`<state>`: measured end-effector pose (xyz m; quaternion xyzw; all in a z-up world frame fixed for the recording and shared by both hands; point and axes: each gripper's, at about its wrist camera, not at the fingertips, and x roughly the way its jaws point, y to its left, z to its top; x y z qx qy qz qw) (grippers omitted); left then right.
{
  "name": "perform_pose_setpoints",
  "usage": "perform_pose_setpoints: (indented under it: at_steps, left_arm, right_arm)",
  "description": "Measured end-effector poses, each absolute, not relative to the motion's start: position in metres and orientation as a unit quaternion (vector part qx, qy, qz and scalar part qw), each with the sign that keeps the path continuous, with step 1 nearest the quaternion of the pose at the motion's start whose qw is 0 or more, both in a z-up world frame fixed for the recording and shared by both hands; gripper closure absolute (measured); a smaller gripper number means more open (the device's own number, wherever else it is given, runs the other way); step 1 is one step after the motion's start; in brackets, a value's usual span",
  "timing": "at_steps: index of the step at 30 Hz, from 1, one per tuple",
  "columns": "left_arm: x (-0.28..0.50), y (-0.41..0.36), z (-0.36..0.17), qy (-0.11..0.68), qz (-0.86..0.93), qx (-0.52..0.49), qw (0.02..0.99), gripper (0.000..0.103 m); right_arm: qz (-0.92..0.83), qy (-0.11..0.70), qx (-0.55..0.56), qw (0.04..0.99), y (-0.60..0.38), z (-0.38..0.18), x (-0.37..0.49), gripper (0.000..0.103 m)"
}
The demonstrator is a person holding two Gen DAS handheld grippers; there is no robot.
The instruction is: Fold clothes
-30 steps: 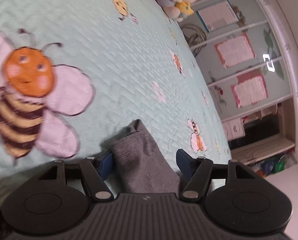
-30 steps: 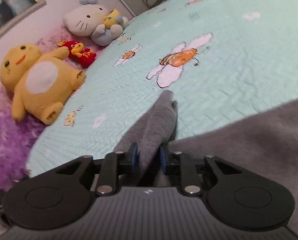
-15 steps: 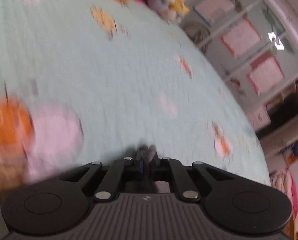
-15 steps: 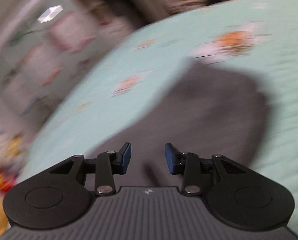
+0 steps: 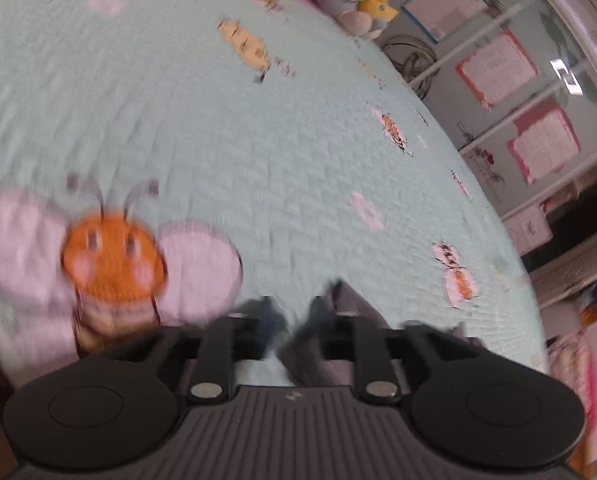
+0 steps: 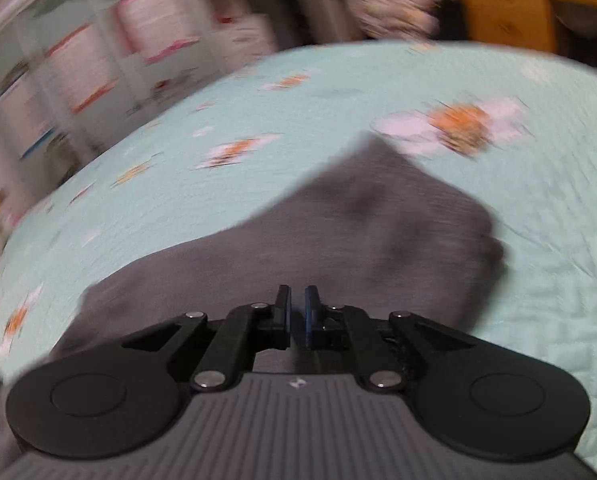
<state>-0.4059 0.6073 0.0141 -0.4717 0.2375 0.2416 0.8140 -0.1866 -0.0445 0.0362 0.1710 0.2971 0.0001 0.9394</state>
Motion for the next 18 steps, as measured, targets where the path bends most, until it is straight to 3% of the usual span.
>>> perform_pose_setpoints:
  at_steps: [3, 8, 10, 11, 13, 18]
  left_arm:
    - [-0.408, 0.591, 0.011, 0.216, 0.239, -0.507, 0.799, 0.043]
    - [-0.405, 0.578, 0.008, 0.183, 0.250, -0.543, 0.781, 0.034]
    - [-0.395, 0.576, 0.007, 0.186, 0.235, -0.542, 0.785, 0.037]
    - [-0.388, 0.573, 0.008, 0.191, 0.232, -0.532, 0.792, 0.043]
    - [-0.373, 0.571, 0.003, 0.200, 0.219, -0.525, 0.798, 0.102]
    - [-0.371, 0.583, 0.013, 0.204, 0.231, -0.495, 0.813, 0.100]
  right_arm:
    - [0.034, 0.302, 0.150, 0.941, -0.017, 0.038, -0.187, 0.080]
    - [-0.006, 0.294, 0.201, 0.934, -0.036, 0.032, -0.192, 0.080]
    - [-0.028, 0.290, 0.208, 0.934, -0.049, 0.033, -0.196, 0.080]
    - [-0.039, 0.288, 0.210, 0.933, -0.057, 0.034, -0.197, 0.080]
    - [-0.046, 0.291, 0.215, 0.931, -0.067, 0.031, -0.196, 0.078]
    - [-0.046, 0.309, 0.225, 0.923, -0.085, 0.021, -0.192, 0.081]
